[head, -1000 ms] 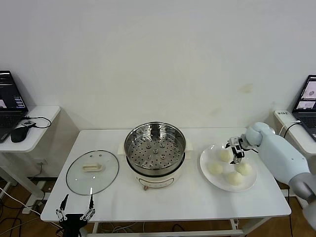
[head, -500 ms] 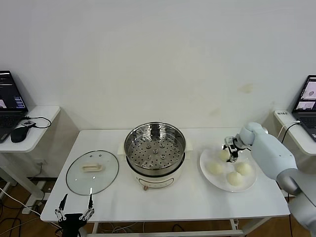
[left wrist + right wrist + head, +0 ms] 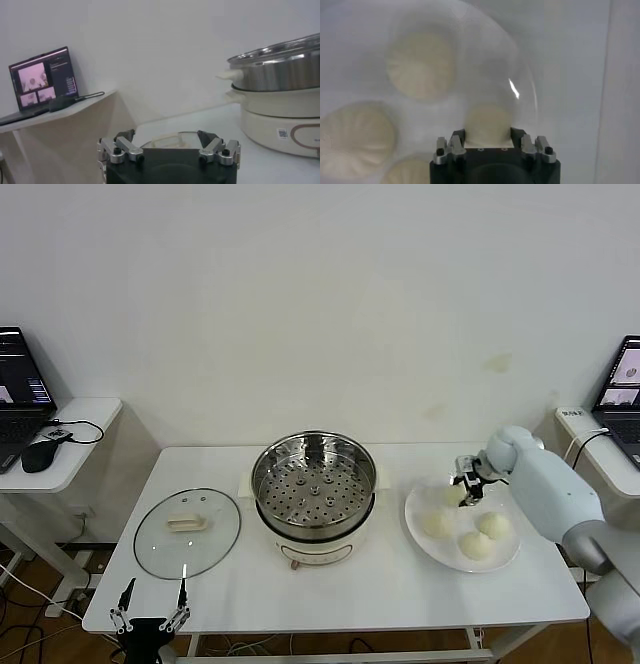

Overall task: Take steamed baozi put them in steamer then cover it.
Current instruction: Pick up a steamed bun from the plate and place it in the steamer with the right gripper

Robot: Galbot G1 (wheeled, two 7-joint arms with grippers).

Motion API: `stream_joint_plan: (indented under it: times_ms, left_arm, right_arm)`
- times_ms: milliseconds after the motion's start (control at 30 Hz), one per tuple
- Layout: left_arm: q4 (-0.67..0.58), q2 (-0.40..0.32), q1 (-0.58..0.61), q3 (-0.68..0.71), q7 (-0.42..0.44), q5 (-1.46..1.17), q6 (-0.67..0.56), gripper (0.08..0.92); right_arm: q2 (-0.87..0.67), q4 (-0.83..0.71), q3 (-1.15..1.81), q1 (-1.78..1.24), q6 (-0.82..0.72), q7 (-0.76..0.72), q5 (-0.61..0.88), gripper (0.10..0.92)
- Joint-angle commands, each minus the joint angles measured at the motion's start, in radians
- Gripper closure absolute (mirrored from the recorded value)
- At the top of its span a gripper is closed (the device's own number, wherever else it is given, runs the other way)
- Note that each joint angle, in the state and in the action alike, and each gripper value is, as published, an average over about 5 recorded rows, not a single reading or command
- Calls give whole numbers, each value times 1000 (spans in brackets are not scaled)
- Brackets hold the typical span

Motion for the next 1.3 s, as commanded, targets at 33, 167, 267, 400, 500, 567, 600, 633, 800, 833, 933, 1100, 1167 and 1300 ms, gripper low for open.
stream_joint_plan:
  times_ms: [33,167,267,400,500,567,600,633,800,833,933,1100,1167,1300]
  left_arm:
    - [1,1,-2,5,1,-19,0,177]
    - [2,6,-11,26,6,-69,-4,177]
    - [0,9,-19,37,6,-110,-7,177]
    - [-1,11,-28,41,4,-145,-16,177]
    - [2,11,-32,40,1,-152,-26,177]
    - [4,11,-32,39,0,-155,-32,177]
    - [4,12,-33,38,0,-156,-35,177]
    - [5,12,-33,37,0,-156,-37,177]
    - [14,13,-34,30,-1,-156,-49,177]
    - [16,13,-34,28,-1,-156,-51,177]
    - [19,11,-35,20,-1,-157,-58,177]
    - [15,10,-38,9,0,-157,-60,177]
    - [12,10,-40,7,0,-157,-59,177]
    - [11,8,-49,7,2,-157,-57,177]
  right_arm:
    - [-99,181,-94,54,-47,-20,154,433]
    - [-158,282,-181,166,-73,-28,243,431]
    - [-184,352,-259,261,-90,-27,322,431]
    - [-189,426,-353,378,-106,-17,437,431]
    - [-164,456,-424,466,-106,2,520,431]
    - [-135,464,-476,522,-101,19,568,431]
    - [-118,465,-502,545,-96,28,590,431]
    - [-99,464,-526,564,-90,37,608,431]
    - [24,437,-602,609,-42,72,641,428]
    - [56,429,-611,610,-28,79,638,428]
    - [151,408,-638,598,15,105,614,429]
    - [254,384,-679,541,84,140,522,431]
    - [284,358,-700,519,123,152,463,431]
    - [329,295,-728,484,208,176,333,431]
